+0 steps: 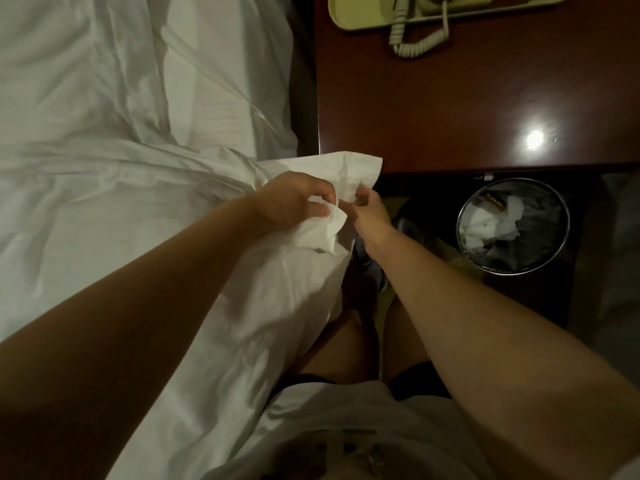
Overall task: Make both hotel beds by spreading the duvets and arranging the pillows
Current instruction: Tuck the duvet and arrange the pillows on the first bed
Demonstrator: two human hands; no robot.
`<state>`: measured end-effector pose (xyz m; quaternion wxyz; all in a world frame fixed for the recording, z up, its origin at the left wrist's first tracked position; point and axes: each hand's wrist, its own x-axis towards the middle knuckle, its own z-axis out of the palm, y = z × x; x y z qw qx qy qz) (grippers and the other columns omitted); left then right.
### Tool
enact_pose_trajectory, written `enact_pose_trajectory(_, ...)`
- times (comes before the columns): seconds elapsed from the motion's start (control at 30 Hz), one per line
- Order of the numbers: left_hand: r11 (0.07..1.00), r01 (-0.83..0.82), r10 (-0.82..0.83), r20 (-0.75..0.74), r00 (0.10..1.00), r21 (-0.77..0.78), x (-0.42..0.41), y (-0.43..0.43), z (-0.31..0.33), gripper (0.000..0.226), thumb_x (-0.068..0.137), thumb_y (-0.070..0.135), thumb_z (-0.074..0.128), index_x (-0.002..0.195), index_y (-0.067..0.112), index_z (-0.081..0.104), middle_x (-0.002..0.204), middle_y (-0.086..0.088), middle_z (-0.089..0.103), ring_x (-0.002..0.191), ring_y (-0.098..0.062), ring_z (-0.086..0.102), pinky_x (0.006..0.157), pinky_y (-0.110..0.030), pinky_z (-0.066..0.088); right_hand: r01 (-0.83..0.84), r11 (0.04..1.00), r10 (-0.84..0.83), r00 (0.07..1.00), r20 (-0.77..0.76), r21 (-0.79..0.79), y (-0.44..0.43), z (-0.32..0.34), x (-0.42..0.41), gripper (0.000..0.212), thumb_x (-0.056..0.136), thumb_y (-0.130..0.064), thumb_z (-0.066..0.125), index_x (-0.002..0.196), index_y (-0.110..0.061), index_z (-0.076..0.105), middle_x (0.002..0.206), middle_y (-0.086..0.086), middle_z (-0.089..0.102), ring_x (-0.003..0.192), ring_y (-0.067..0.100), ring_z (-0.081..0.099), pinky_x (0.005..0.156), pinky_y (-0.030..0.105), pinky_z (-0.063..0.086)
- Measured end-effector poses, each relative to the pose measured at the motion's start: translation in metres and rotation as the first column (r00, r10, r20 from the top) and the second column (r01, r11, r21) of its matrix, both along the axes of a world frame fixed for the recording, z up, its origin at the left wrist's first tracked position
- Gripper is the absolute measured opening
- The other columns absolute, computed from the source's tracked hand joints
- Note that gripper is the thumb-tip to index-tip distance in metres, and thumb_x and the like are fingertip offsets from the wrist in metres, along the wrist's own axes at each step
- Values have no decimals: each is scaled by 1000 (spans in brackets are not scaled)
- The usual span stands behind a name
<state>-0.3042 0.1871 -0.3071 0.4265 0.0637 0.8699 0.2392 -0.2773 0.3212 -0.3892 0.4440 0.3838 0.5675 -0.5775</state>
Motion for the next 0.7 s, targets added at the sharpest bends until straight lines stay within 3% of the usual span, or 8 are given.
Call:
enact_pose_trajectory(0.1,1000,18,-18,-5,1000,5,4,-2,-1,15,90,14,60,101,8,68,103,-5,66,95,-14,52,90,-26,36,-69,997,70,997,-32,24,3,2,3,30,93,-28,60,122,-21,58,120,7,62,107,26,58,96,45,49)
enact_pose_trajectory(0.23,997,-49,56,-129,990,59,10,0,1,15,90,10,59,104,9,66,102,-5,64,91,-14,53,84,-21,37,26,998,-11,970,-243,58,11,8,9,9,95,-24,56,99,-22,65,103,5,67,94,22,62,86,42,52)
enact_pose_trajectory(0.33,970,-234,242,-165,956,67,1,14,4,27,92,13,57,119,14,61,112,7,57,101,-8,51,81,-10,31,68,997,-51,943,-328,40,19,18,14,15,96,-25,56,85,-26,66,93,4,68,90,22,64,84,43,52)
enact_pose_trajectory(0.4,967,-253,253,-156,955,15,-11,24,1,24,93,16,56,116,12,62,108,6,58,100,-8,51,79,-10,31,85,996,-75,930,-360,11,22,24,15,16,96,-23,56,86,-31,67,95,1,70,93,20,65,86,41,54)
enact_pose_trajectory(0.5,984,-176,175,-162,971,12,-23,32,1,20,94,16,55,107,6,67,96,1,59,91,-13,53,63,-9,32,139,989,-150,925,-349,-56,25,33,11,18,95,-17,56,86,-28,67,86,-3,70,84,14,65,80,32,54)
enact_pose_trajectory(0.63,985,-171,173,-119,978,24,-22,34,1,26,95,14,53,115,5,66,114,-8,65,96,-10,51,71,-10,28,226,962,-258,937,-237,-151,28,37,7,15,94,-9,56,94,-16,69,88,3,69,83,18,64,78,31,53)
enact_pose_trajectory(0.7,988,-152,154,-71,986,30,-18,35,0,25,95,13,52,115,6,66,109,-4,63,95,-7,47,72,-10,27,276,945,-305,938,-166,-178,28,37,8,17,94,-9,57,106,-10,68,95,7,69,89,21,64,81,32,53)
